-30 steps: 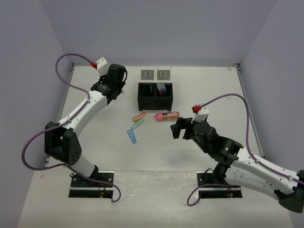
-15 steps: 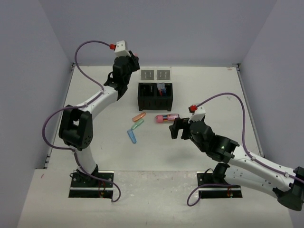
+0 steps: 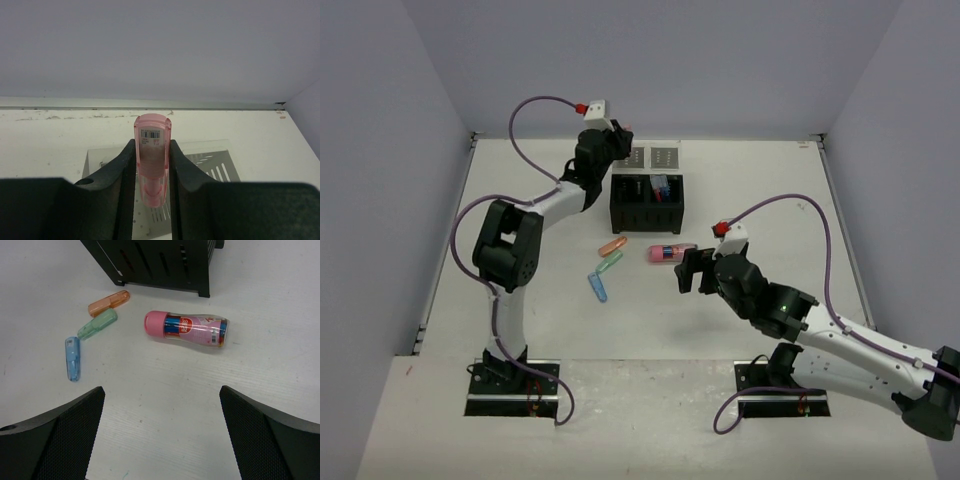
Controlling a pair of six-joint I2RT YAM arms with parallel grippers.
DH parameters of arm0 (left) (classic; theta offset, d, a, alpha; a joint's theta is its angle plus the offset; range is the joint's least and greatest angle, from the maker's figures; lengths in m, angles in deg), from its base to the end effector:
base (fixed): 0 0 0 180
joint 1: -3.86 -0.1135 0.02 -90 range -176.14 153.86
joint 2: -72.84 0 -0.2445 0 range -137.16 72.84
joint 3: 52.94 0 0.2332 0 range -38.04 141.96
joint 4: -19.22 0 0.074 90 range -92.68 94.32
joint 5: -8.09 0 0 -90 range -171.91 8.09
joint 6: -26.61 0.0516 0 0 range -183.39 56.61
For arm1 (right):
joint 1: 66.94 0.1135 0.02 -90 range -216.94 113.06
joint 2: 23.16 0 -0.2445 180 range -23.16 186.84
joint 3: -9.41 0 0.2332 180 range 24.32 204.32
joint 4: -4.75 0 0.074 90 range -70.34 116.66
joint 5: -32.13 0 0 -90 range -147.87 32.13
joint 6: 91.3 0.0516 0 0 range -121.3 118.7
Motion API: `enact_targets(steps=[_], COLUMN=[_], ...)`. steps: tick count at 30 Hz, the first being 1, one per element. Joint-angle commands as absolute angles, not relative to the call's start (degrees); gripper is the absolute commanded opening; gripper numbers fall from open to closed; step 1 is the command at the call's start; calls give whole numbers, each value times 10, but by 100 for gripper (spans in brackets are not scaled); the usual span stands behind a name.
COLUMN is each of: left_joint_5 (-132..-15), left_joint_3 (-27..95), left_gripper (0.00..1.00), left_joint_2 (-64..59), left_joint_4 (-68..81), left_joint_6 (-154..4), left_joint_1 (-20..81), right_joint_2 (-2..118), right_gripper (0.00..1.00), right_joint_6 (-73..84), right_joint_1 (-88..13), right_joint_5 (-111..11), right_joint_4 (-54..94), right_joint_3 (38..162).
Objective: Sort the stationery into containers
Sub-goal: Place the stationery in the storage box.
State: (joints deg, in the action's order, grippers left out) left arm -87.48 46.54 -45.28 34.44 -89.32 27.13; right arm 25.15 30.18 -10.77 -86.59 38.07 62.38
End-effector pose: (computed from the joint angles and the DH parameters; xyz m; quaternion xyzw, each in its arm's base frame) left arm 0.4442 -0.1856 0.2471 -0.0502 0.7261 -0.2529 0.6374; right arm 0.1289 0.1477 0.2578 -0.0546 0.8410 0.1883 0.5042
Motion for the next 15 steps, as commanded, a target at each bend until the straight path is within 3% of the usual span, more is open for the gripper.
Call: enact_targets(steps=[1, 3, 9, 15], left_joint_5=[-858, -858, -848, -856], left_joint_3=[467, 452, 419, 393], left_gripper=[4, 9, 46, 63], left_joint_2=[-463, -465, -440, -369], left_joint_4=[415, 424, 444, 425], left_joint_6=[-893, -894, -891, -891], left_joint_1=[269, 269, 269, 270], right_joint_2=[259, 266, 282, 278], right_gripper=[99, 99, 99, 99], right_joint_6=[294, 294, 294, 294], right_joint_1=[-114, -116, -117, -118], right_joint_5=[-863, -862, -853, -852], right_joint_4=[361, 361, 362, 362], right_joint_3=[628, 629, 634, 635])
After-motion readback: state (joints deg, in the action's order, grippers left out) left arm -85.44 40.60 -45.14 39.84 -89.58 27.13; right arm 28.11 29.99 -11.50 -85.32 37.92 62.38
